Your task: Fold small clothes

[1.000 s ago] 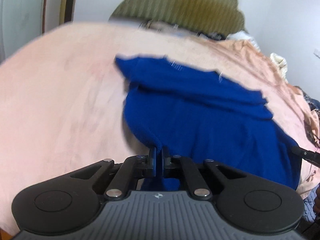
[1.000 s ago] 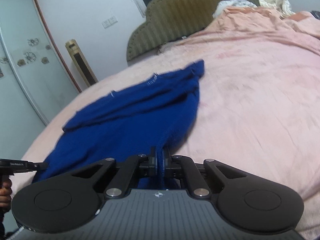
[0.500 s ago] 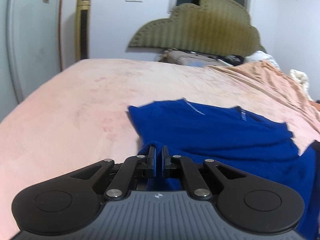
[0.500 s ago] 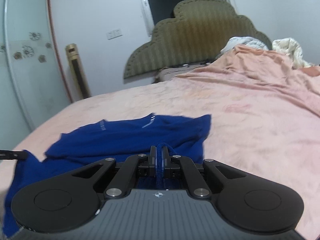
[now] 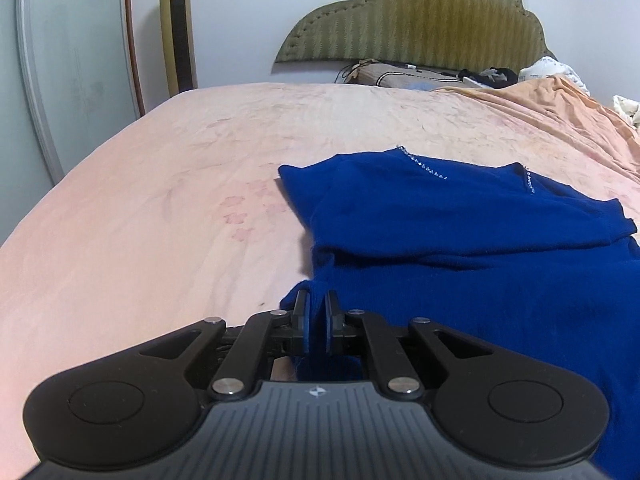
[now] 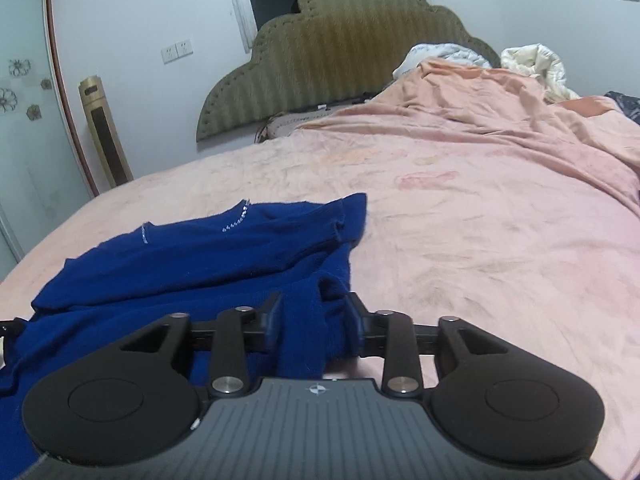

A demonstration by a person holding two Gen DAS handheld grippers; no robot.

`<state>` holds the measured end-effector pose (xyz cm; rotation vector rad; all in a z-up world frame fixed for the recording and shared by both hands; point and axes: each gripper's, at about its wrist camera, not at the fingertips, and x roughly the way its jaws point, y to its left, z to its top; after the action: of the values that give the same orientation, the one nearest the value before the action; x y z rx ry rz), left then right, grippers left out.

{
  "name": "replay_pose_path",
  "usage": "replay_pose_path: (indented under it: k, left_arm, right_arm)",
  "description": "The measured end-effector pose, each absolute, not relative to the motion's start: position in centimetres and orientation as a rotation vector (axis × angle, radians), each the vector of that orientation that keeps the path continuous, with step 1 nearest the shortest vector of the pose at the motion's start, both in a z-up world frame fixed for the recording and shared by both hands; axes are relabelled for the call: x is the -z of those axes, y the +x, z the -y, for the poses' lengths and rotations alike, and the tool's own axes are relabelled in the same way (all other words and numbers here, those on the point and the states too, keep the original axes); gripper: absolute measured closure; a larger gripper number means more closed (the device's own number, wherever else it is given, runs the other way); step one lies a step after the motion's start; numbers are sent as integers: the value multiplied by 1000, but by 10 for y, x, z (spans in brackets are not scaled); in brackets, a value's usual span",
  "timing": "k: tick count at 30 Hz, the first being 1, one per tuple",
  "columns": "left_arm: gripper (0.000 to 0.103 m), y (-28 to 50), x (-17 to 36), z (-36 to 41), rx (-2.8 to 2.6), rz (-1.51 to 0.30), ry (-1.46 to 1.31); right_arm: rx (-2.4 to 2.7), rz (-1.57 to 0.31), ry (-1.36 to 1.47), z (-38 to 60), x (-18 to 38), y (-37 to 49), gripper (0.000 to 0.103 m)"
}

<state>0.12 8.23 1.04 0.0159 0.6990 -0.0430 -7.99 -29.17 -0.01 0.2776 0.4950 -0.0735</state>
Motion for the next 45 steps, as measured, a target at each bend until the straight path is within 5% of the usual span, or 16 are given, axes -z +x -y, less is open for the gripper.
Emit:
replay_pose_path:
  k: [18, 38, 42, 45]
  left_arm:
    - [96, -59, -21, -84, 81, -737, 60]
    - [96, -83, -8, -31, 243, -761, 184]
    - [96, -86, -10, -27, 258, -758, 186]
    - [95, -87, -11, -24, 266, -754, 194]
  right_arm:
    - [-91, -467, -49, 239, -8, -207, 50]
    - [-232, -513, -337, 169, 19, -221, 49]
    - [-197, -487, -348, 162, 22, -217, 58]
    - [-150, -500, -343, 160, 25, -212, 93]
